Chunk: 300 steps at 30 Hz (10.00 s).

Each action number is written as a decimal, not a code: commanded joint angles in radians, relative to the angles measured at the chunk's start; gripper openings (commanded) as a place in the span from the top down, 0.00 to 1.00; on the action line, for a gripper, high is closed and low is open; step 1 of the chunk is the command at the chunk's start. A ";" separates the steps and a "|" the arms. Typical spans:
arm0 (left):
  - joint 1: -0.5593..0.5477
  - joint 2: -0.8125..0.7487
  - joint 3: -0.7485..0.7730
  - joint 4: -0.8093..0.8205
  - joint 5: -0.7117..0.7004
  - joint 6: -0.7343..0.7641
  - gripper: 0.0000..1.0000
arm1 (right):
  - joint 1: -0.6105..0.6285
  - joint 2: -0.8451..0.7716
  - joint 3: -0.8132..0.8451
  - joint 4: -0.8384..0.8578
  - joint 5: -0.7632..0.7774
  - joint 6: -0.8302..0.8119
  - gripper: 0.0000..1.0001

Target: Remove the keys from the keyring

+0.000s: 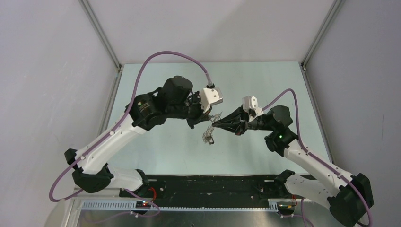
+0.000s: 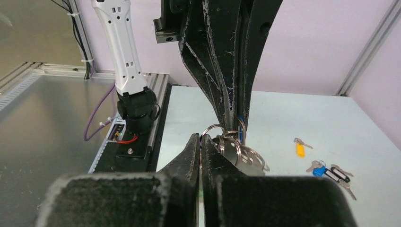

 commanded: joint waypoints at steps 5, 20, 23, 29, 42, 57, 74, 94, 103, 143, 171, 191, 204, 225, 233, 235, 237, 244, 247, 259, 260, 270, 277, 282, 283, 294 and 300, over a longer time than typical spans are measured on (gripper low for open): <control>0.005 -0.051 0.020 0.067 -0.076 0.080 1.00 | 0.016 0.034 0.060 0.043 -0.078 0.123 1.00; -0.017 -0.100 0.003 0.143 -0.113 0.189 1.00 | 0.034 0.095 0.059 0.011 -0.073 0.225 1.00; -0.024 -0.120 -0.015 0.171 -0.114 0.210 1.00 | 0.033 0.104 0.060 0.000 -0.070 0.237 1.00; -0.041 -0.141 -0.046 0.207 -0.117 0.249 1.00 | 0.028 0.131 0.060 -0.009 -0.063 0.265 1.00; -0.089 -0.135 -0.134 0.292 -0.135 0.278 1.00 | 0.012 0.190 0.075 -0.009 0.052 0.375 1.00; -0.111 -0.229 -0.326 0.453 -0.244 0.346 1.00 | -0.015 0.080 0.054 -0.143 0.206 0.308 0.65; -0.095 -0.345 -0.556 0.571 -0.155 0.461 1.00 | -0.137 0.018 0.054 -0.203 0.181 0.066 0.62; -0.093 -0.405 -0.634 0.571 -0.088 0.664 1.00 | -0.005 0.175 0.103 -0.292 0.106 -0.111 0.68; -0.092 -0.414 -0.631 0.571 -0.065 0.682 1.00 | 0.015 0.134 0.076 -0.246 0.052 -0.113 0.65; -0.092 -0.460 -0.652 0.570 0.036 0.713 1.00 | 0.051 0.164 0.120 -0.116 -0.047 -0.058 0.75; -0.092 -0.492 -0.683 0.571 -0.026 0.708 1.00 | 0.056 0.105 0.138 -0.286 0.049 -0.042 1.00; -0.092 -0.557 -0.783 0.572 -0.020 0.655 1.00 | 0.056 0.008 -0.057 0.082 0.370 0.294 1.00; -0.092 -0.569 -0.747 0.571 -0.065 0.677 1.00 | 0.062 0.029 -0.072 0.022 0.253 0.202 0.74; -0.092 -0.568 -0.724 0.572 -0.002 0.747 1.00 | 0.066 0.158 0.093 -0.121 0.067 -0.159 0.73; -0.092 -0.571 -0.722 0.570 -0.009 0.758 1.00 | 0.086 0.185 0.104 -0.155 0.036 -0.161 0.73; -0.092 -0.572 -0.722 0.570 -0.018 0.762 1.00 | 0.091 0.181 0.105 -0.174 0.025 -0.164 0.73; -0.092 -0.574 -0.723 0.570 -0.017 0.764 1.00 | 0.097 0.173 0.104 -0.199 0.022 -0.172 0.73; -0.092 -0.574 -0.722 0.570 0.011 0.772 1.00 | 0.115 0.172 0.110 -0.187 0.015 -0.172 0.72; -0.092 -0.573 -0.716 0.570 0.011 0.772 1.00 | 0.125 0.189 0.124 -0.186 0.009 -0.171 0.72; -0.092 -0.581 -0.705 0.569 -0.007 0.784 1.00 | 0.143 0.205 0.154 -0.245 0.024 -0.187 0.86; -0.092 -0.583 -0.704 0.570 -0.006 0.784 1.00 | 0.143 0.202 0.154 -0.249 0.025 -0.193 0.85; -0.092 -0.594 -0.702 0.571 -0.004 0.785 1.00 | 0.145 0.212 0.154 -0.204 -0.014 -0.149 0.78; -0.092 -0.602 -0.704 0.571 -0.016 0.785 1.00 | 0.145 0.211 0.154 -0.195 -0.021 -0.134 1.00; -0.092 -0.606 -0.710 0.572 -0.023 0.781 1.00 | 0.143 0.189 0.154 -0.225 -0.004 -0.128 1.00; -0.092 -0.607 -0.714 0.571 -0.025 0.780 1.00 | 0.143 0.185 0.153 -0.229 0.013 -0.122 1.00; -0.092 -0.666 -0.790 0.571 -0.050 0.719 1.00 | 0.081 0.083 0.102 -0.205 0.212 0.092 1.00; -0.092 -0.681 -0.818 0.571 -0.047 0.674 1.00 | 0.067 0.048 0.055 -0.202 0.315 0.134 1.00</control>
